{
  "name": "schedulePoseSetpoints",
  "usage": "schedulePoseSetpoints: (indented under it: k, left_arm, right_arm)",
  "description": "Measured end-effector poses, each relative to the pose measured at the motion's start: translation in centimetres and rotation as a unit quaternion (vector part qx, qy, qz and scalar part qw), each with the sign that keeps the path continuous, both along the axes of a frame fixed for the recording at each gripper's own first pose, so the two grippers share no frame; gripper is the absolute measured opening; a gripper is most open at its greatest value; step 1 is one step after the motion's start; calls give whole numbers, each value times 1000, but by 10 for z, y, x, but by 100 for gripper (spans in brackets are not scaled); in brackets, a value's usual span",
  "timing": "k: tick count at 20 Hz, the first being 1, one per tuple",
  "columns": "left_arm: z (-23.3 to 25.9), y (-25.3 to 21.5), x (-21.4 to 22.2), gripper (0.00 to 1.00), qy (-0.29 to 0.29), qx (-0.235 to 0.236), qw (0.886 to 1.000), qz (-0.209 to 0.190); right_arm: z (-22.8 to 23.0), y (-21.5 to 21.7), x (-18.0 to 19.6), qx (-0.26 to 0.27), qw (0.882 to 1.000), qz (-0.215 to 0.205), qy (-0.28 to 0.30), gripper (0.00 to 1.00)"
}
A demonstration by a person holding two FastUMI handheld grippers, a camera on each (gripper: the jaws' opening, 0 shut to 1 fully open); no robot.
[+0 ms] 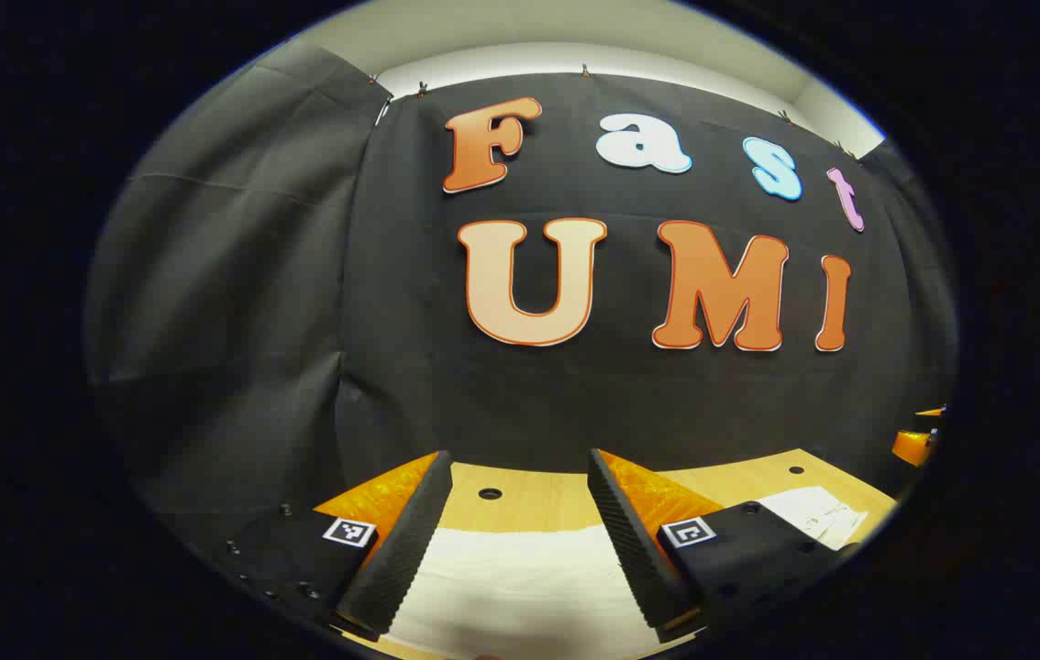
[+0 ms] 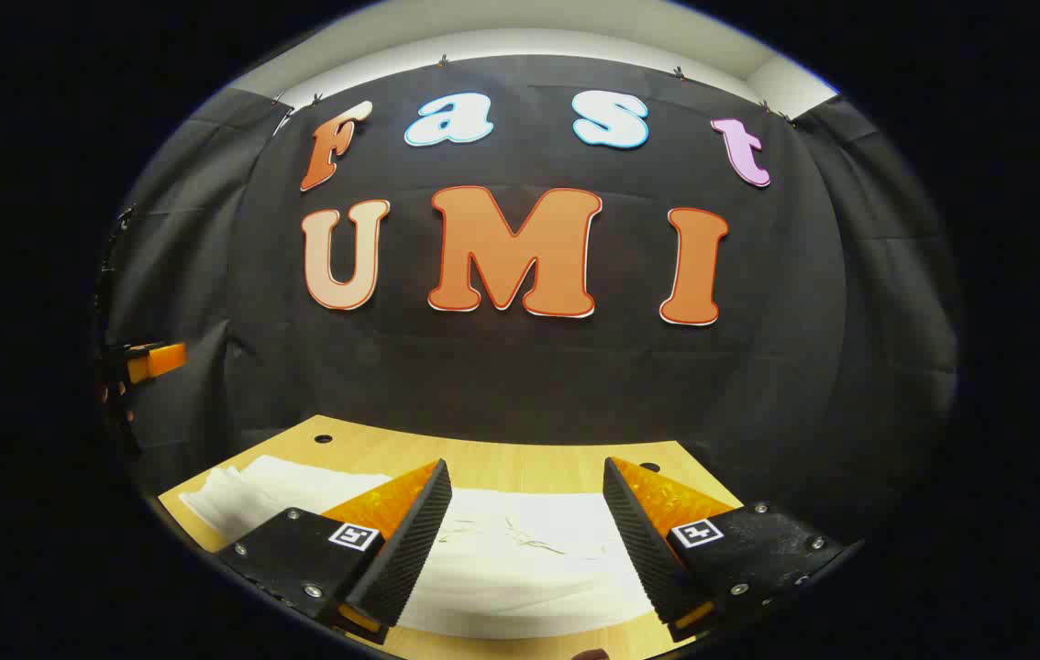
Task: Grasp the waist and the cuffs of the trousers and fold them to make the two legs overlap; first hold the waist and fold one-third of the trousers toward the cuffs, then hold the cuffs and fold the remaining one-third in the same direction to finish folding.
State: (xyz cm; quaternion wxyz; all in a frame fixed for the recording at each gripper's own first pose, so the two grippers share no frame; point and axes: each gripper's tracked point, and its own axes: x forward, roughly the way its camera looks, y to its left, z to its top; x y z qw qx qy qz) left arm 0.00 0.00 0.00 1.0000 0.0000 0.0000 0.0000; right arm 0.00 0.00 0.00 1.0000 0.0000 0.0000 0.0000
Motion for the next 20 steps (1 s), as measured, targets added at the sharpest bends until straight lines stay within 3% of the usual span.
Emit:
schedulePoseSetpoints:
  k: [4,17,20]
  left_arm:
    - [-4,3,1,98,5,0,1000,-12]
    - [-14,8,2,98,21,-2,1000,-22]
    - [-16,11,2,97,22,-6,1000,-21]
  right_arm:
    - [-3,3,0,30,999,-9,10,100]
    - [-14,-22,-19,37,998,-51,25,100]
    - [-18,-39,-19,48,995,-78,29,100]
